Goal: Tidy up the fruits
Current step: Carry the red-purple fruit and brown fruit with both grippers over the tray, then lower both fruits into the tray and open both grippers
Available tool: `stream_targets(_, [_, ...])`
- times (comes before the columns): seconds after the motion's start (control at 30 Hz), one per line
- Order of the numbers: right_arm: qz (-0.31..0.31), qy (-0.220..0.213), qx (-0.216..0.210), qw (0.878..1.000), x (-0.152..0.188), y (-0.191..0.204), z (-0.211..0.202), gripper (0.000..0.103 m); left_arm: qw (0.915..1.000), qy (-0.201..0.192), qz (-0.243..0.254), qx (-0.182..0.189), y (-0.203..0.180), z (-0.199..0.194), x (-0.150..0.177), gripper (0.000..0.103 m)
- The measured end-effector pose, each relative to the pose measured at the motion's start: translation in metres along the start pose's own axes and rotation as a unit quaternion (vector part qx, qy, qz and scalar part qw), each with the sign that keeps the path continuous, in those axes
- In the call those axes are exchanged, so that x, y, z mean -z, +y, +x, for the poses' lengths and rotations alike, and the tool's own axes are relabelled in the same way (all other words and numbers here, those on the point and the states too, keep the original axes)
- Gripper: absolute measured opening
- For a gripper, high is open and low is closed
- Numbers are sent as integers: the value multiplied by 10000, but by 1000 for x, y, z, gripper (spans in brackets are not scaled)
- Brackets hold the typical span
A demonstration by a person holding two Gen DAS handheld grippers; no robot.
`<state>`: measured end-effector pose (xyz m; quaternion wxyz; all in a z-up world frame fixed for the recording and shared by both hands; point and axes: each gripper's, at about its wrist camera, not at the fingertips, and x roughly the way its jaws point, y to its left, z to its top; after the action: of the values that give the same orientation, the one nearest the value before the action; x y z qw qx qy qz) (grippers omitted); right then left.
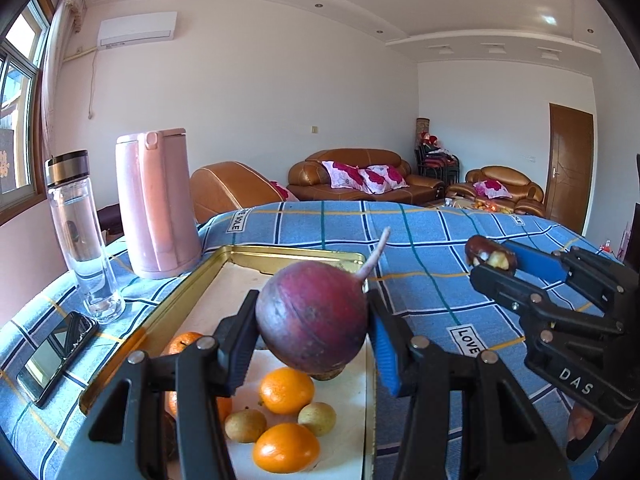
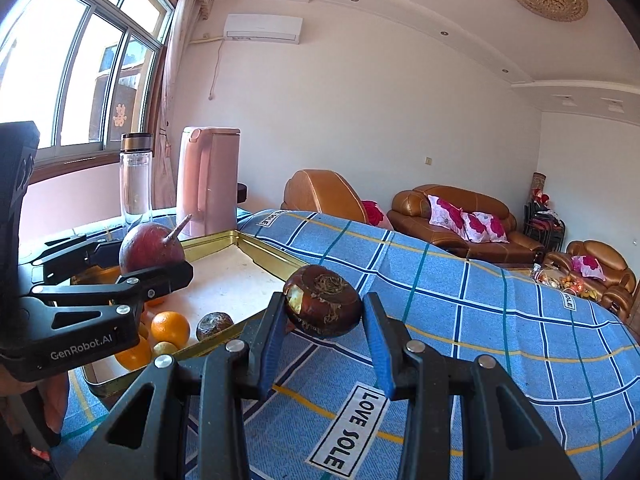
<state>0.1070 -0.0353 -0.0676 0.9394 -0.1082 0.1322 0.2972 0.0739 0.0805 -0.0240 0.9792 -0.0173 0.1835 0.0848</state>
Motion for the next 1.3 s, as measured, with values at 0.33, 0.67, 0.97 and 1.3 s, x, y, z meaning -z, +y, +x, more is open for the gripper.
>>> stream_targets(0.33, [-136, -42, -283, 9995, -9, 27, 7, 41, 9996, 50, -135, -259, 25, -3, 2, 53])
stream_targets(0.67, [-286, -33, -492, 9984, -14, 54, 13, 41, 9986, 80, -219, -480, 47, -8, 6, 53])
stream_targets(0.97, [-490, 63, -813, 9955, -14, 85, 24, 41, 9961, 287, -375, -744, 73, -3, 15, 53])
stream_targets(1.3, [-832, 720, -1237, 9862, -5, 115, 50, 41, 9924, 728, -571, -813, 96, 8, 24, 53])
